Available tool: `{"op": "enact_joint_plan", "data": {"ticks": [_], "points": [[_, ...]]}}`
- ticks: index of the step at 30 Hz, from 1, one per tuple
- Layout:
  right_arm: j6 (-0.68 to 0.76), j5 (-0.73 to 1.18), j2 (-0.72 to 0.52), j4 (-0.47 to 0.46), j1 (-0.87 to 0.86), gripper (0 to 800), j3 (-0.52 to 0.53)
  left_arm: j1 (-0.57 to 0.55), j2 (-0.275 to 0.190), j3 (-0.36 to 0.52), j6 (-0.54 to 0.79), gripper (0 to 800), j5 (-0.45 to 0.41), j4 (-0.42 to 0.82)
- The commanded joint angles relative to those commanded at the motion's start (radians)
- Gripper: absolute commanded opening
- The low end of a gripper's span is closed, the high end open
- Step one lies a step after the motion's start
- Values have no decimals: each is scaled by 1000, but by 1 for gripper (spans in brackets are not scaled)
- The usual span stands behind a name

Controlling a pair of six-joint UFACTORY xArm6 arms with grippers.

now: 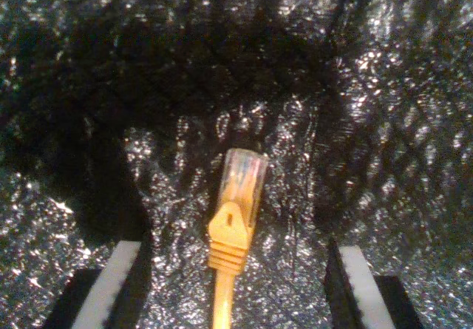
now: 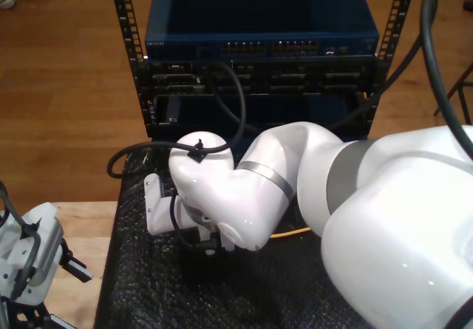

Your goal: Grab the cable and plug it in

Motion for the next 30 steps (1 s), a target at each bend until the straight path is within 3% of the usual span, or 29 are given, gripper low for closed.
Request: {"op": "enact_joint_plan", "data": {"ticks": [30], "points": [[6,-5,9,-5,0,333,2,0,0,0,0,800,0,0]]}}
